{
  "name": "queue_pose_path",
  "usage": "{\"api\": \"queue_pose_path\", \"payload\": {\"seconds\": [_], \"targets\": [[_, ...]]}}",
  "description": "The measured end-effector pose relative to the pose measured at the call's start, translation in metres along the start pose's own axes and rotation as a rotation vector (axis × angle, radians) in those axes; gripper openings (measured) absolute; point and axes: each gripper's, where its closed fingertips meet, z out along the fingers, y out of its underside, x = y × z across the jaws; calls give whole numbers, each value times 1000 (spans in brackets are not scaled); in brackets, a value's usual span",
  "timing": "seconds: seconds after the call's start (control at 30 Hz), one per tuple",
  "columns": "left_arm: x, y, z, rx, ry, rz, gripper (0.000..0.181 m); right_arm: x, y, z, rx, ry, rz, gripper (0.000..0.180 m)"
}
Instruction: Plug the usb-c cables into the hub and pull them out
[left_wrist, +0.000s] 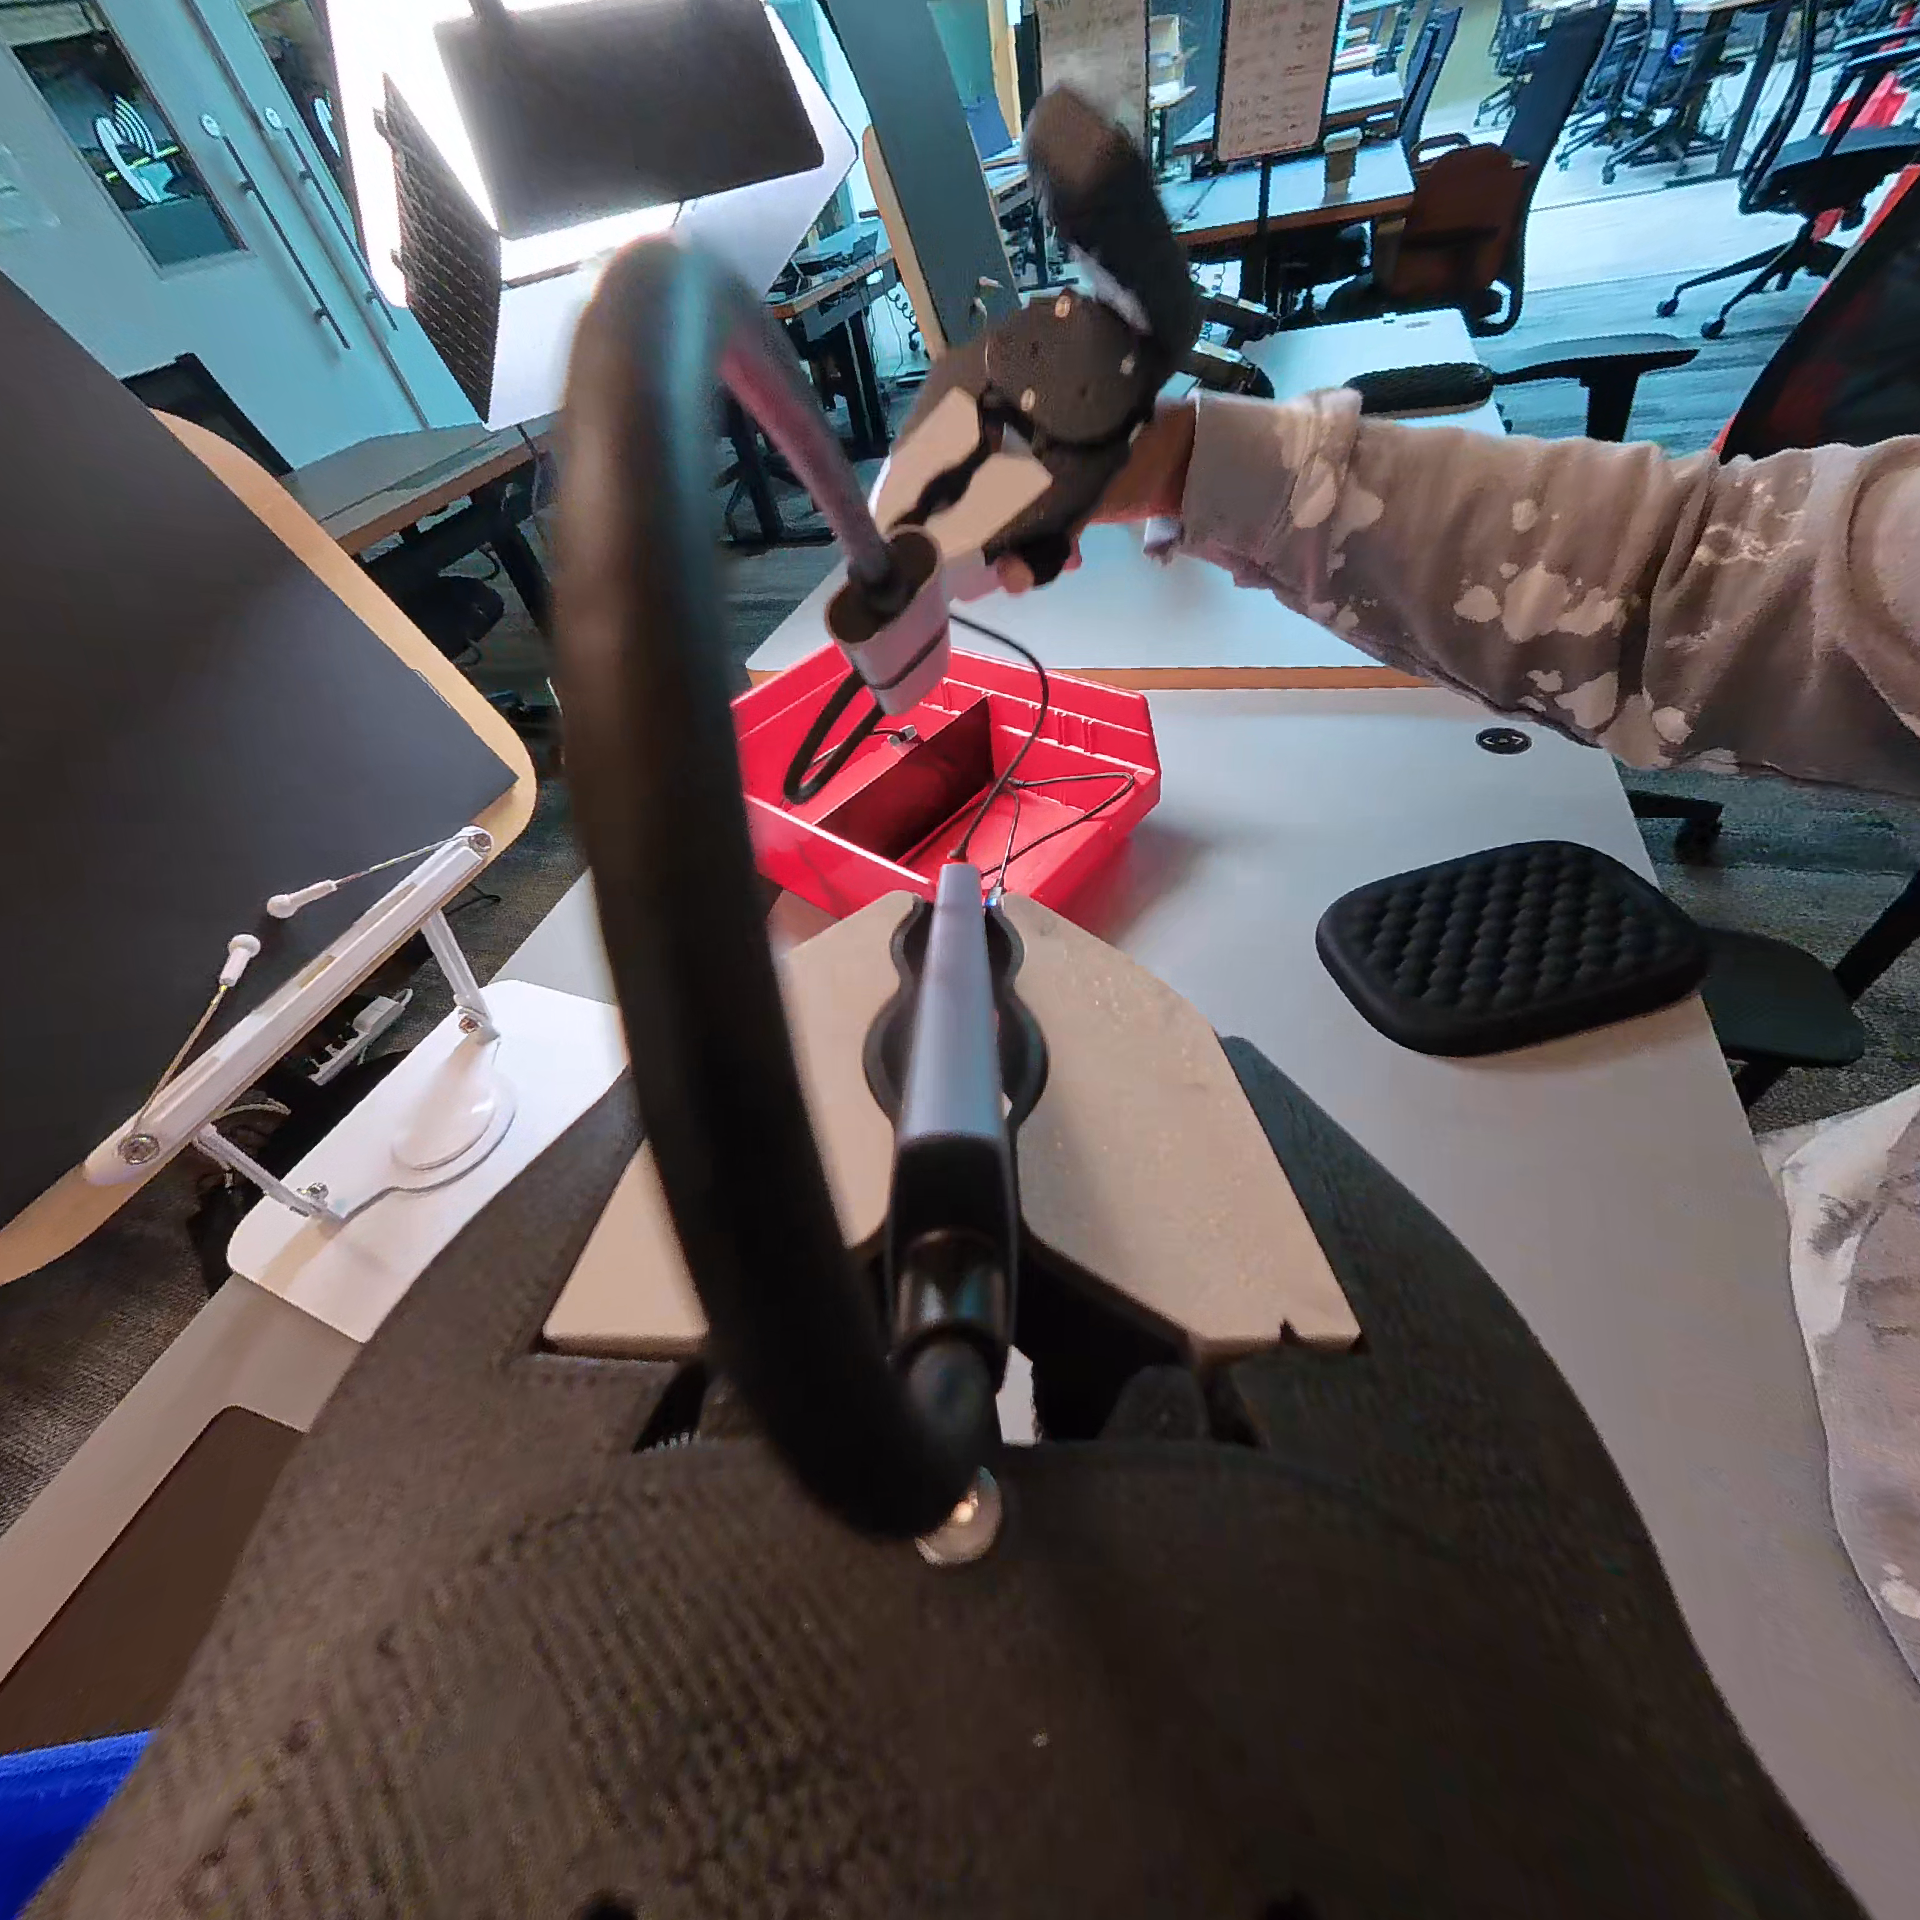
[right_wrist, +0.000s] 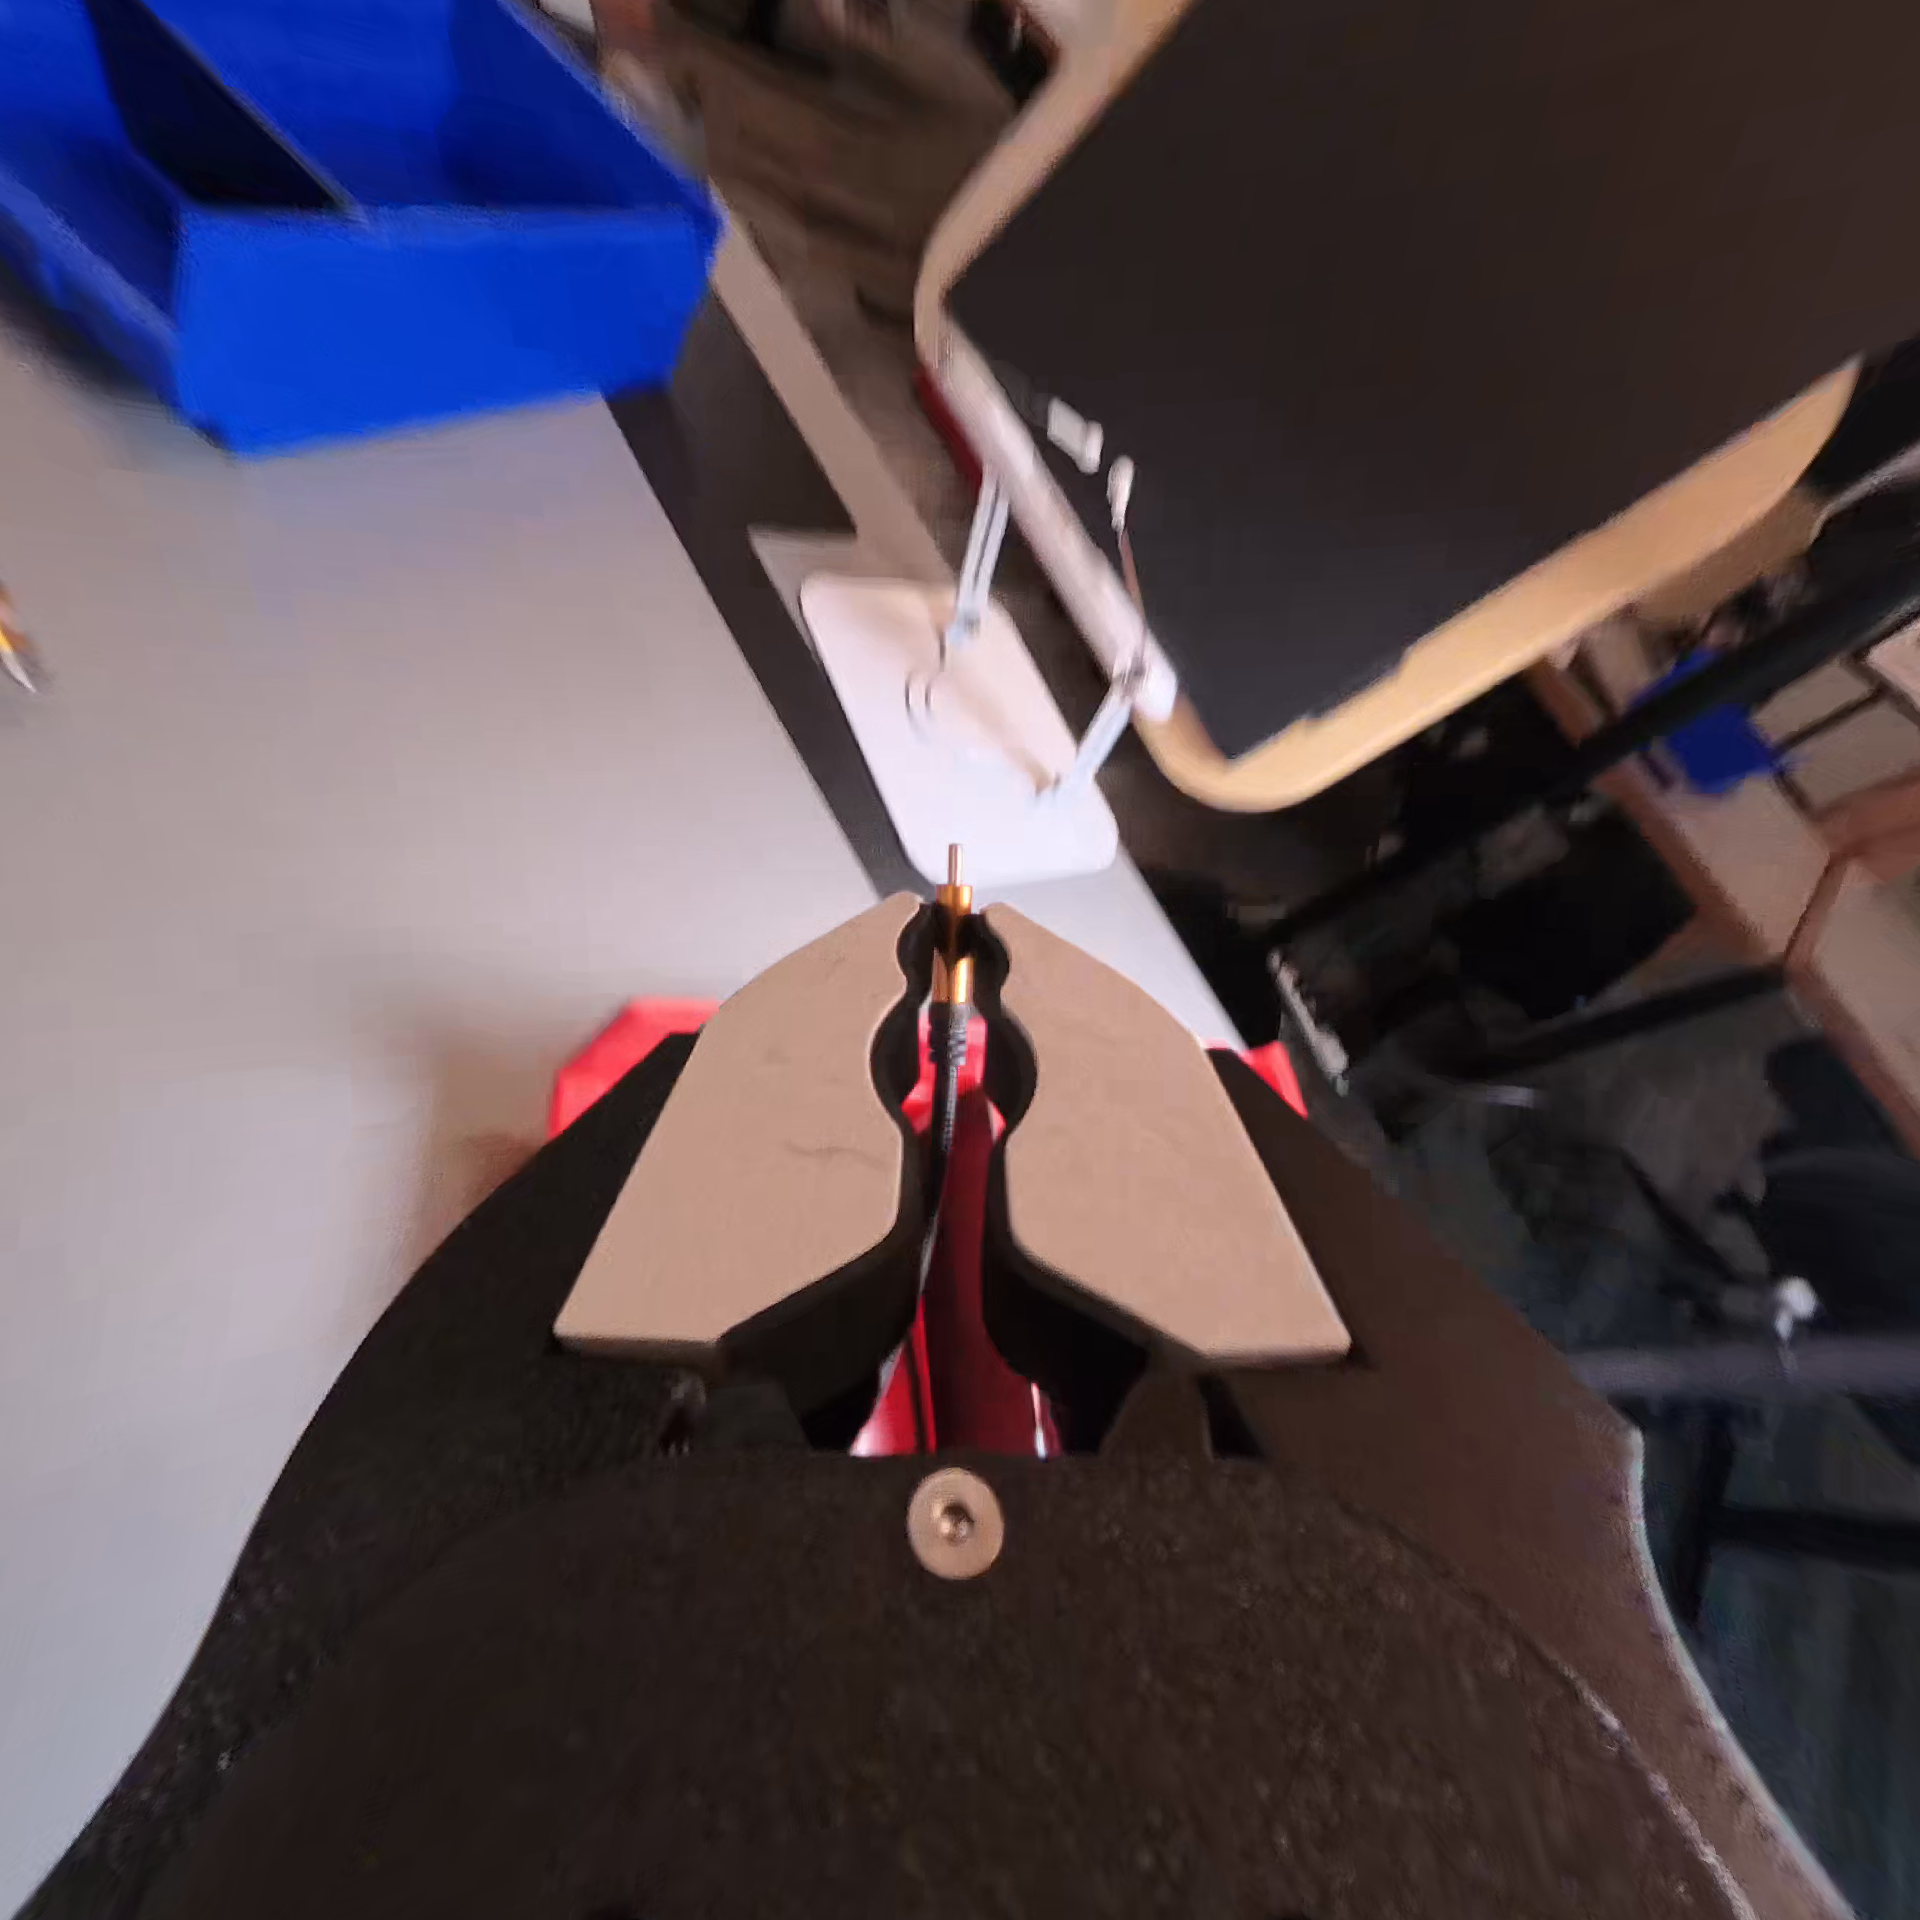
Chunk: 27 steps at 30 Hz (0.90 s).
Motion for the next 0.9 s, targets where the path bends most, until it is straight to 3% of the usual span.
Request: {"api": "queue_pose_path", "payload": {"seconds": [0.23,0.37,0.5,0.6,0.77,0.9], "targets": [[1,4,5,-16,12,-10,11,-29,157,22,-545,-121,-34,7],[4,9,13,-38,31,-9,11,-12,183,18,-714,-65,-77,26],[7,16,22,-70,52,-9,11,29,136,11,-562,116,-31,29],[9,19,29,-78,66,-13,11,30,77,5,-346,141,17,29],[15,20,38,-79,95,-21,11,-34,-40,-4,116,-19,76,28],[25,19,45,-76,133,-23,10,-102,-105,-14,373,-196,63,26]]}}
